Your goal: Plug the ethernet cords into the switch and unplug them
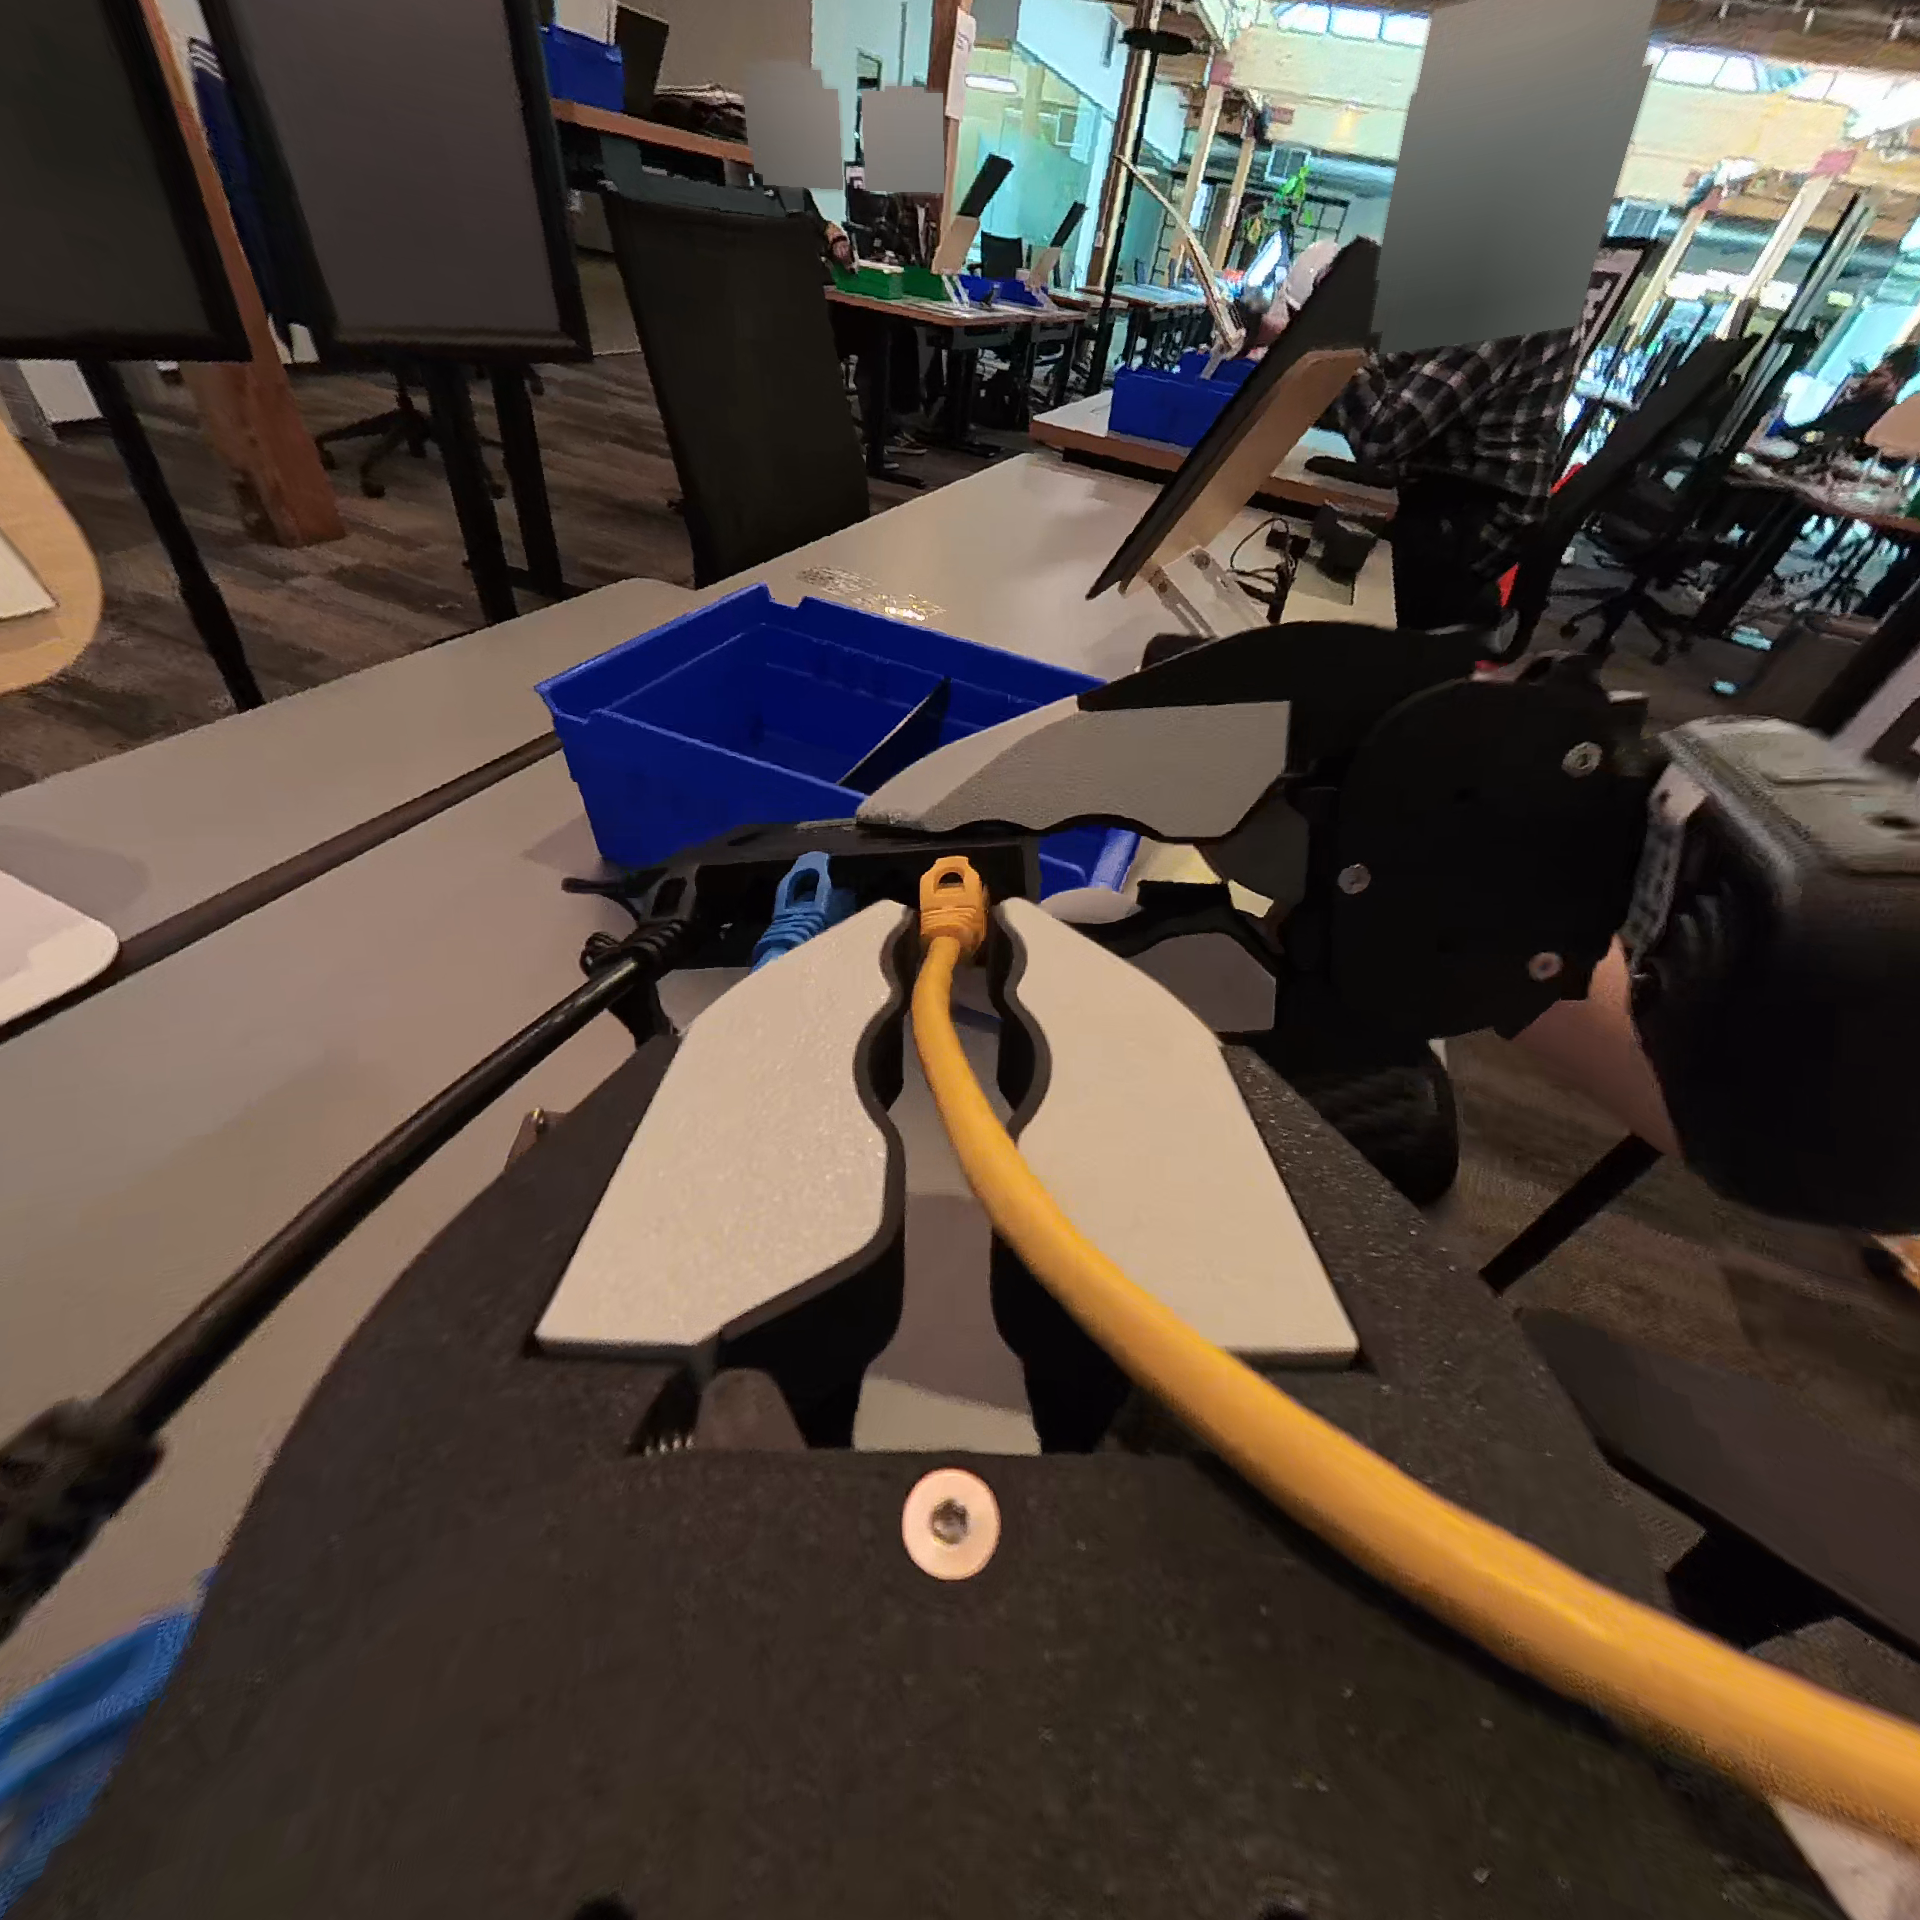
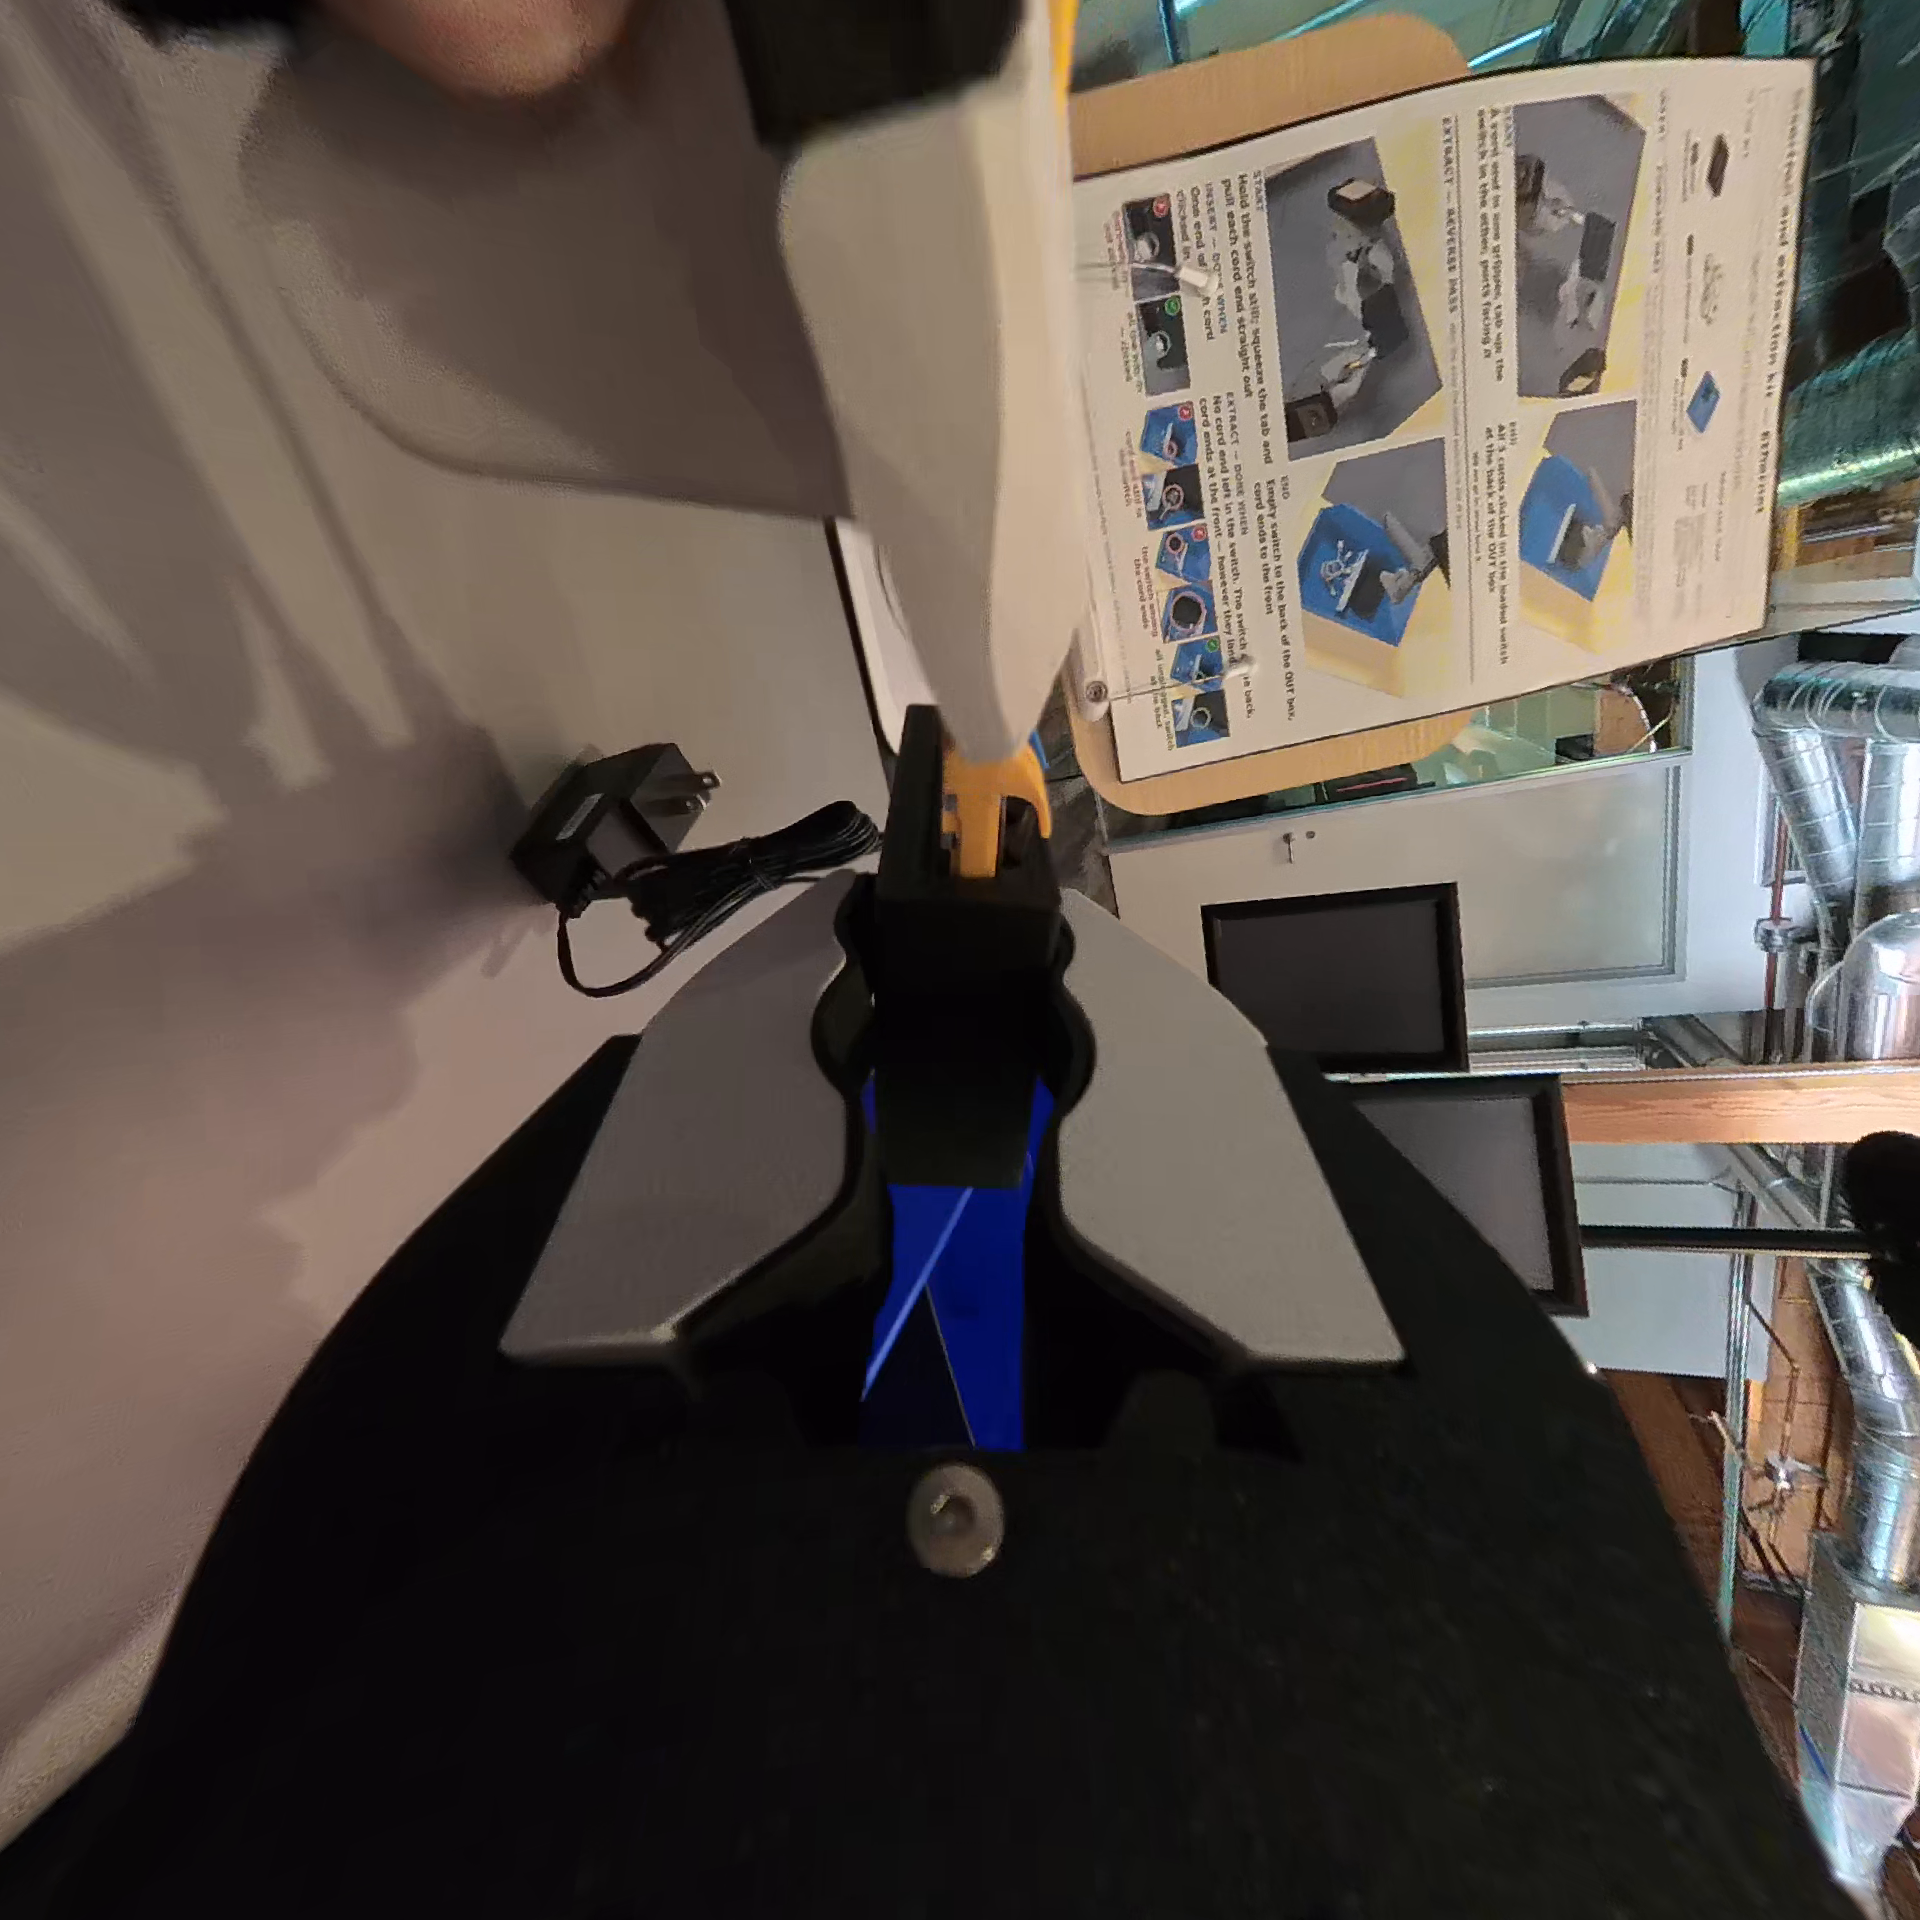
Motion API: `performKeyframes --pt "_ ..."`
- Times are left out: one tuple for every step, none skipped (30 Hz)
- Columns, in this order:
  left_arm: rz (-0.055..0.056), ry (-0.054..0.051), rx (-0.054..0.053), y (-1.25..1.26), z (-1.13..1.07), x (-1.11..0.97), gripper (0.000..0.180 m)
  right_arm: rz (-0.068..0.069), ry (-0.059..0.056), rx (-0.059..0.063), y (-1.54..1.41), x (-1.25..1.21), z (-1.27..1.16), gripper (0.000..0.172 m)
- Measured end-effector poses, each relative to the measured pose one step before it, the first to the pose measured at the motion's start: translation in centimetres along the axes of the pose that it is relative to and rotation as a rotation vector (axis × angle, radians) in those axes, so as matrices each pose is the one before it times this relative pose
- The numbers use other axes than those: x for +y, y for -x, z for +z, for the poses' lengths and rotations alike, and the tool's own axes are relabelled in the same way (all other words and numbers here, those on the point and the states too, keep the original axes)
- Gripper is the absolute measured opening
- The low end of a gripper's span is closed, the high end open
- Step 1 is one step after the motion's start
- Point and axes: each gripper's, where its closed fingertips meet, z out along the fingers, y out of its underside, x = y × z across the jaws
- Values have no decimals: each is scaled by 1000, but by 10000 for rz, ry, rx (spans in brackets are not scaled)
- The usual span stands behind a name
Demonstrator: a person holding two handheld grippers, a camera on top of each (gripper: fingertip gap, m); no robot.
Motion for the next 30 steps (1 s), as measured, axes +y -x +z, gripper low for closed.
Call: performKeyframes --pt "-250 -166 -78 303 -448 -108 19 38 82 -4 181 212 280 28" --pt "-255 -132 -82 344 -530 -109 23 64 1 1 176 232 248 28" --pt "-264 -72 3 249 -579 -75 26 136 24 -79 240 307 260 27" --pt "-248 -72 94 97 -651 -104 26 162 68 -69 190 389 248 27" --pt "-202 -78 65 114 -697 -129 26 109 47 -14 114 384 217 27" --pt "-156 -28 29 123 -671 -56 26 48 2 7 96 290 160 27" --pt "-140 34 77 16 -579 71 26 29 -33 -37 129 134 140 27" --pt "-171 -6 169 -152 -503 71 26 18 57 -50 131 155 171 27" --pt "-219 -81 179 -207 -502 15 27 -18 141 -44 102 259 260 27" --pt "-173 -80 142 -192 -491 29 27 -25 71 -23 70 195 273 27" --pt "-84 -21 51 -93 -509 128 27 -8 87 -65 102 233 275 27" --pt "-10 13 -52 59 -535 194 27 4 92 -88 93 240 268 27" --pt "11 -6 -89 142 -558 209 27 -24 76 -44 38 216 215 28" --pt "-27 -52 -55 125 -581 156 27 -35 68 -27 2 213 168 27" --pt "-76 -85 -11 95 -592 112 27 -17 57 -26 -14 175 154 27" --pt "-87 -100 -13 122 -590 74 27 -11 43 -22 -22 134 116 27" --pt "-70 -98 -59 180 -565 64 27 -19 30 -9 -50 114 113 27" --pt "-46 -72 -84 188 -540 96 27 -21 46 -22 -41 110 138 27" --pt "-3 -28 -66 149 -487 155 27 -8 69 -52 1 125 149 27" --pt "34 26 -85 146 -463 234 27 26 85 -62 -10 137 173 27" --pt "57 74 -134 222 -418 306 27 5 55 -47 -9 110 178 27" --pt "68 86 -163 271 -375 320 27 -6 67 -32 -39 125 147 27" --pt "71 63 -159 277 -335 288 28 0 66 -35 -33 112 134 27" --pt "51 39 -155 294 -269 254 27 28 63 -32 -44 97 125 27" --pt "27 35 -124 258 -209 238 28 28 36 -17 -56 56 103 27" --pt "-4 54 -91 234 -151 264 27 37 28 -25 -45 45 73 27" --pt "-38 63 -89 236 -88 269 28 62 20 -50 -8 30 60 27" --pt "-41 52 -67 198 -59 244 28 86 -15 -59 -15 -7 29 27" --pt "-37 39 -44 151 -33 211 28 131 -48 -85 -4 4 21 27" --pt "-40 38 -35 126 -5 167 28 161 -66 -67 -90 33 -12 28"
